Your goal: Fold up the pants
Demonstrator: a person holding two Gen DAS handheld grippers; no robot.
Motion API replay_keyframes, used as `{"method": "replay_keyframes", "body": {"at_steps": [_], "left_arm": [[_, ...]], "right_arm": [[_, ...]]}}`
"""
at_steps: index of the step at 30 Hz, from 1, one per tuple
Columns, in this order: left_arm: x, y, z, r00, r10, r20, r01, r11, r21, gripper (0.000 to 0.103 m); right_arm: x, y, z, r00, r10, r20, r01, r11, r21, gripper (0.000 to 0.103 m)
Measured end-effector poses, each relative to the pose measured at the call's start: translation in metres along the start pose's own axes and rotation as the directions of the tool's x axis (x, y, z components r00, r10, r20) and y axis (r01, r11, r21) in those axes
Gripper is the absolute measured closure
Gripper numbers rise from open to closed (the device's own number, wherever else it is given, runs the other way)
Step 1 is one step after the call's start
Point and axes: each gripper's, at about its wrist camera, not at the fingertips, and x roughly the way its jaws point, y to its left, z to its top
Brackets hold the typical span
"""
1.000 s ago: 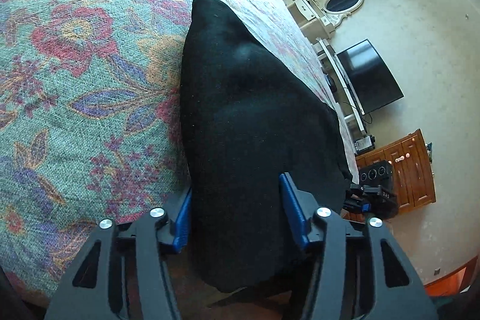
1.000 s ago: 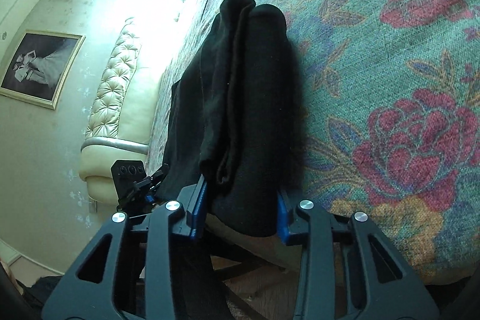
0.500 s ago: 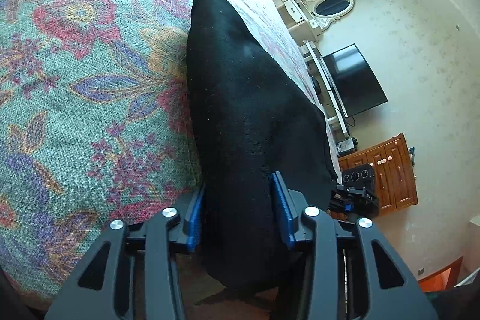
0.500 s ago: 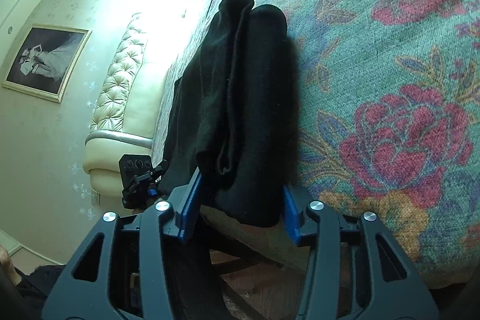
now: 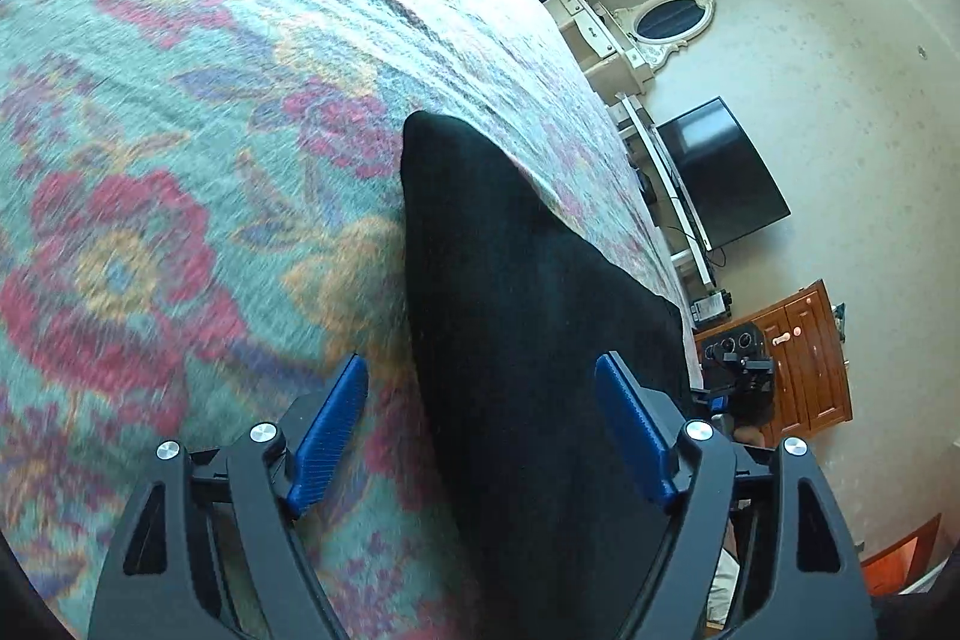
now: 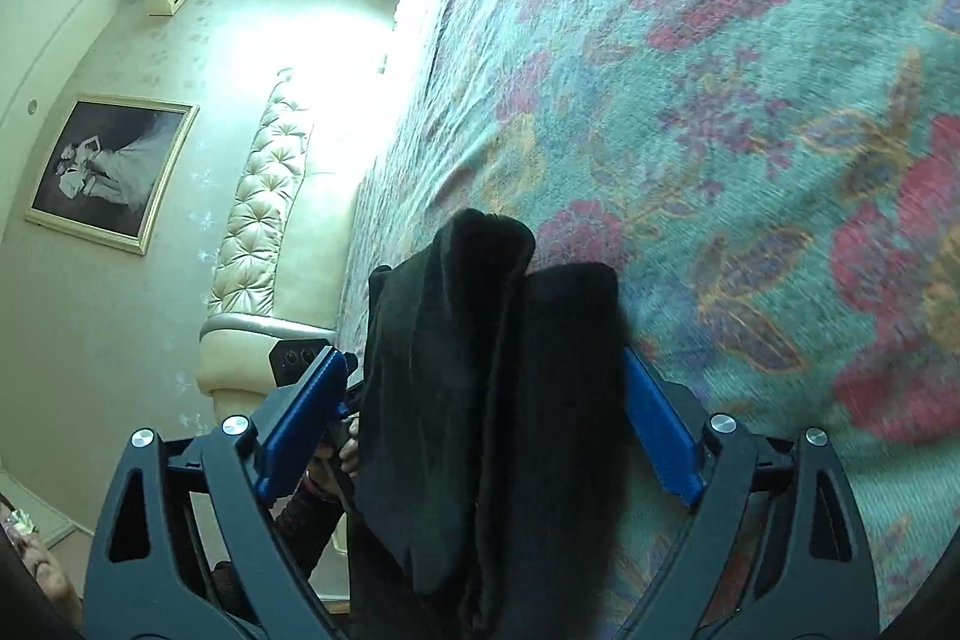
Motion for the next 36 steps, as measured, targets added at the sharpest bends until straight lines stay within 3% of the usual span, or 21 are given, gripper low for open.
{"method": "replay_keyframes", "body": {"at_steps": [4,5,6,7,9,10,13,16,23,36], "left_arm": [[0.022,-0.002,0.021,1.0,-0.012,0.002,0.012,1.0,0.002,0.023],[0.025,-0.002,0.024,1.0,-0.02,0.006,0.02,1.0,-0.001,0.023],[0.028,-0.002,0.027,1.0,-0.029,0.006,0.029,1.0,-0.002,0.024],[0.03,-0.003,0.027,1.0,-0.028,0.005,0.028,1.0,0.005,0.04],[0.037,0.001,0.027,0.998,0.047,-0.033,-0.046,0.999,0.028,0.063],[0.036,0.004,0.028,0.999,0.045,-0.031,-0.044,0.999,0.023,0.066],[0.032,0.005,0.027,0.999,0.038,-0.026,-0.038,0.999,0.0,0.072],[0.025,-0.005,0.026,0.997,0.074,-0.001,-0.074,0.997,0.038,0.077],[0.016,-0.014,0.037,0.996,0.091,0.014,-0.092,0.994,0.066,0.08],[-0.019,0.015,0.065,0.982,0.179,0.065,-0.181,0.983,0.029,0.08]], "right_arm": [[0.013,0.003,0.012,0.999,-0.02,-0.035,0.019,0.999,-0.027,0.016],[0.014,0.004,0.012,0.998,-0.041,-0.039,0.039,0.998,-0.04,0.022],[0.015,0.005,0.011,0.996,-0.084,-0.042,0.082,0.995,-0.054,0.043],[0.016,0.002,0.01,0.992,-0.111,-0.051,0.108,0.992,-0.058,0.053],[0.014,-0.004,0.006,0.996,-0.085,-0.037,0.083,0.996,-0.032,0.062],[0.012,-0.005,0.004,0.996,-0.08,-0.029,0.079,0.996,-0.027,0.066],[0.011,-0.002,0.0,0.997,-0.083,-0.001,0.083,0.996,-0.035,0.07],[0.011,0.008,-0.002,0.996,-0.092,0.019,0.093,0.994,-0.049,0.071],[0.019,0.029,0.004,0.996,-0.091,0.023,0.093,0.993,-0.077,0.073],[0.097,0.044,0.033,0.999,-0.034,-0.021,0.033,0.998,-0.049,0.073]]}}
